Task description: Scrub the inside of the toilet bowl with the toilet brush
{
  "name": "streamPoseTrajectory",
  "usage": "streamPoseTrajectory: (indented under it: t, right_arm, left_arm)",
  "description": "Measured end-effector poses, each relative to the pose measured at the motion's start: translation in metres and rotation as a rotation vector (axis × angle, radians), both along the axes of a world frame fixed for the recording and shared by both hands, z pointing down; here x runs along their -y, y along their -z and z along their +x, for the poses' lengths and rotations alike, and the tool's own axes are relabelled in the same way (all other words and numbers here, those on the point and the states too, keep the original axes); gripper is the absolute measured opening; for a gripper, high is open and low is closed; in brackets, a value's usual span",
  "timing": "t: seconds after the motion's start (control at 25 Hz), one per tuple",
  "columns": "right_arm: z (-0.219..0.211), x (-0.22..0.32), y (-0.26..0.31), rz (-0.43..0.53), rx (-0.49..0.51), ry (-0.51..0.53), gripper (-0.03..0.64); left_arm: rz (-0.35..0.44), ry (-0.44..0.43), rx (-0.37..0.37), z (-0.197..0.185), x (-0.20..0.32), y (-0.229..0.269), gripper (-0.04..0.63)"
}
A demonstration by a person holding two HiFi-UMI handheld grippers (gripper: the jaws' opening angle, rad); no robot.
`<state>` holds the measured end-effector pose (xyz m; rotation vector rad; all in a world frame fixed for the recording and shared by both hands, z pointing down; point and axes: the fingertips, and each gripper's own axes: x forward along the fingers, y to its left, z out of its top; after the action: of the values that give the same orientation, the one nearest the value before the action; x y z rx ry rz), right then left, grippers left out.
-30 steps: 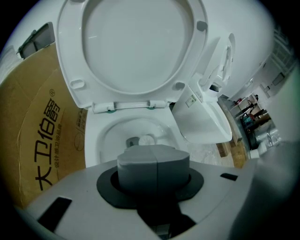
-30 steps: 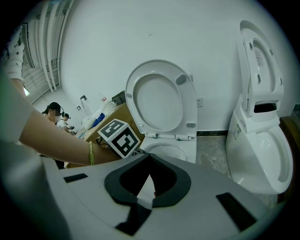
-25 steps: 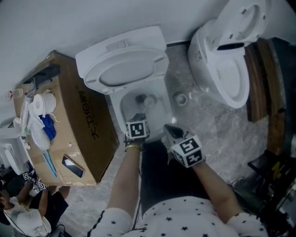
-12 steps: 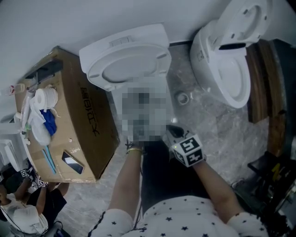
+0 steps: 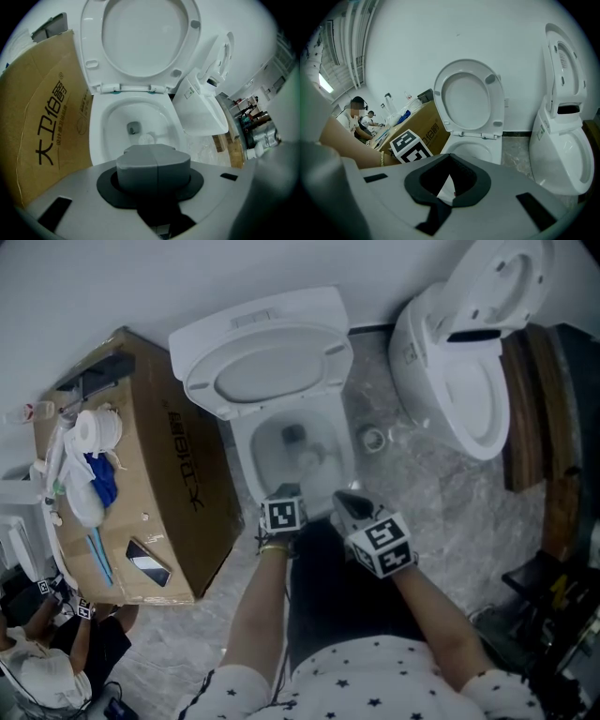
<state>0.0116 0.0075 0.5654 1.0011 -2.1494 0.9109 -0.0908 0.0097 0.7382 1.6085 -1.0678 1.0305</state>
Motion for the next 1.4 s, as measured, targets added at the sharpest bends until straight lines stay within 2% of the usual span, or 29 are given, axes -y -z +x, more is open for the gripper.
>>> streamPoseTrajectory:
  t: [0.6,0.8,1.4]
  right_arm:
    - [-0.016,-0.004,0.0,0.012,0.0,0.049,0.006]
    - [-0.02,-0.003,0.001,0.005,0.001,0.06,0.006]
    - [-0.025,0.0,-0.001,0.011,-0.002,0.071,0.006]
  left_arm:
    - [-0.039,0.025,0.011,-0.023,-0.024,-0.003,0.147]
    - [-0.028,0.025,0.036,-0.033,-0.023,-0.002,0.147]
    - [-0.023,0.09,0.042,-0.059,-0.015,-0.005,0.147]
